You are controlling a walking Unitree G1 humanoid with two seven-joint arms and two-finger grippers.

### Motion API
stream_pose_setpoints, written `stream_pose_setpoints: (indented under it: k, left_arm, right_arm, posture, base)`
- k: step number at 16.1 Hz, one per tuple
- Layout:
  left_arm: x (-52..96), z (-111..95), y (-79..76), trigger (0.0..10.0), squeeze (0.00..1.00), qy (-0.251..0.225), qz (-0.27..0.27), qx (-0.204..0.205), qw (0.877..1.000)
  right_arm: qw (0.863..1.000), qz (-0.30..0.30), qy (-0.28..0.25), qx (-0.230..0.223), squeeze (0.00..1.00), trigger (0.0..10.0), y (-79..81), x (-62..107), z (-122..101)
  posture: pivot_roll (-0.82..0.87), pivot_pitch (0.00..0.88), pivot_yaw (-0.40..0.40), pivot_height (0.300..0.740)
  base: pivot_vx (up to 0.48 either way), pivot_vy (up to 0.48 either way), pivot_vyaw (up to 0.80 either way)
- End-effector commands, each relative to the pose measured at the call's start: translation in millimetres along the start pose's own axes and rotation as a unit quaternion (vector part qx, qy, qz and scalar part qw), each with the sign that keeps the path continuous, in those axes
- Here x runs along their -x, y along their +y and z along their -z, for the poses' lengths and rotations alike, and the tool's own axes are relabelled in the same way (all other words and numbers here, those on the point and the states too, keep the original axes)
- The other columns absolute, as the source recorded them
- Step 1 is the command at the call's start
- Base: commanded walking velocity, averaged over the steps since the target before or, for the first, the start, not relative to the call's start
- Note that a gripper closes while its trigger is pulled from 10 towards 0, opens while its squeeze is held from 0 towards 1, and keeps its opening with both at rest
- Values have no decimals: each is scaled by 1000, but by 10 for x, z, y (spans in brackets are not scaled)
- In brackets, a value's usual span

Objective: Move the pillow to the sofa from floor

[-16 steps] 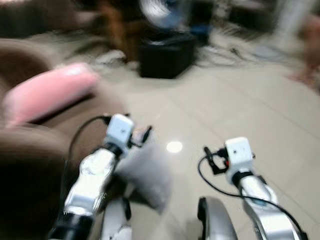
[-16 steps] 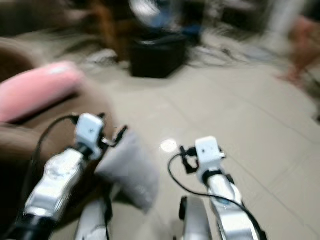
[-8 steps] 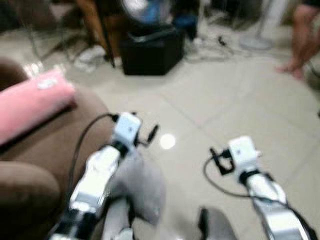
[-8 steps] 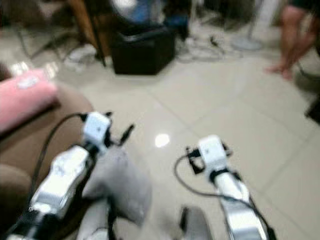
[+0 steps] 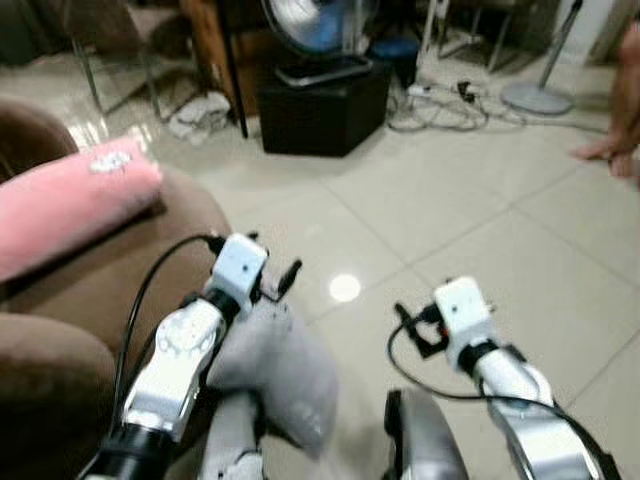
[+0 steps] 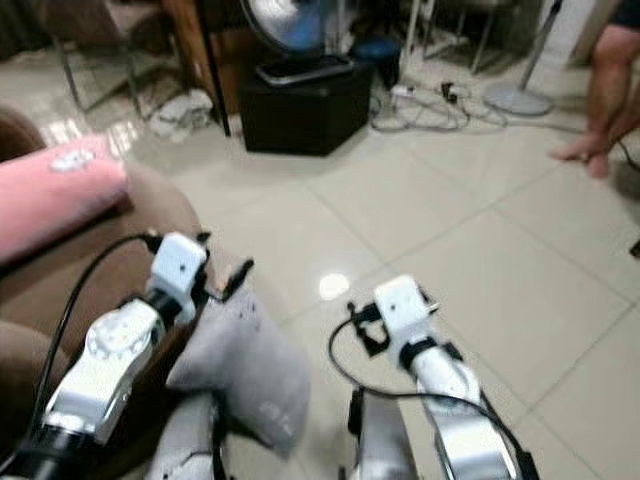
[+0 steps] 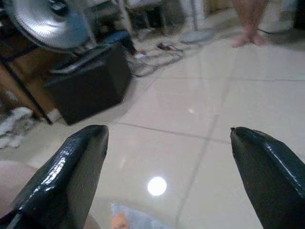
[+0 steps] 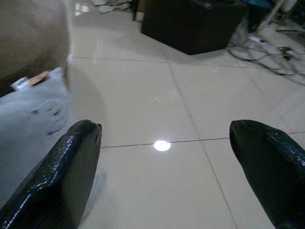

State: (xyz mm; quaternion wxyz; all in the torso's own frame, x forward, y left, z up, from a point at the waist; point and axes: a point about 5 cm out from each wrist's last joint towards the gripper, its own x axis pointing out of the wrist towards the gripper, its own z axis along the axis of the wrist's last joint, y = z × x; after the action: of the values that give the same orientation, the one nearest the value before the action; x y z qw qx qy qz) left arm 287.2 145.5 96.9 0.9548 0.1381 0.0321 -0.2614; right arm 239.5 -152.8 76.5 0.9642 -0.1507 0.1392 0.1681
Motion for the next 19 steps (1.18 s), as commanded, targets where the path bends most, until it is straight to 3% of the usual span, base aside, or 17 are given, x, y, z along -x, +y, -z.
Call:
stream_pose_setpoints:
  k: [1, 3, 6, 7, 8, 9, 14, 17, 19]
  left_arm:
    - [-22, 130, -81, 10000, 0, 38, 46, 6, 998]
    - [-72, 339, -126, 10000, 0, 104, 70, 5, 992]
    - [-217, 436, -110, 10000, 0, 124, 38, 19, 991]
    - [-262, 475, -67, 10000, 0, 139, 3, 35, 990]
    - [-297, 524, -5, 10000, 608, 160, -27, 48, 985]
    - [-300, 553, 24, 10000, 1000, 170, -41, 57, 983]
    - [-138, 842, 217, 10000, 1000, 236, -107, 121, 958]
    - [-78, 879, 397, 10000, 1000, 251, -161, 93, 950]
    - [-16, 943, 419, 10000, 1000, 270, -176, 62, 945]
  right_arm:
    - [1000, -16, 10, -6, 0, 10000, 29, 12, 24]
    - [999, -27, 17, -7, 0, 10000, 57, 20, 46]
    - [999, -47, 23, -6, 0, 10000, 108, 40, 69]
    - [998, -57, 25, -4, 0, 10000, 142, 52, 74]
    - [997, -70, 26, 1, 0, 10000, 173, 47, 67]
    - [997, -78, 26, 3, 0, 10000, 195, 61, 65]
    - [991, -127, 37, 11, 0, 10000, 348, 96, 152]
    - [991, -130, 16, 15, 0, 10000, 318, 47, 46]
    - [989, -146, 5, 18, 0, 10000, 366, 38, -28]
  posture:
    - [-35, 24, 44, 556]
    - [-37, 29, 44, 536]
    - [-43, 42, 40, 506]
    - [-45, 59, 39, 496]
    - [-52, 77, 40, 496]
    - [-57, 95, 40, 496]
    - [-66, 195, 39, 496]
    - [-65, 247, 47, 496]
    - [-65, 263, 45, 496]
  base:
    - [0, 0, 0]
    - [0, 0, 0]
    - [0, 0, 0]
    - [0, 0, 0]
    - [0, 0, 0]
    - [0, 0, 0]
    - [0, 0, 0]
    - [0, 0, 0]
    - [0, 0, 0]
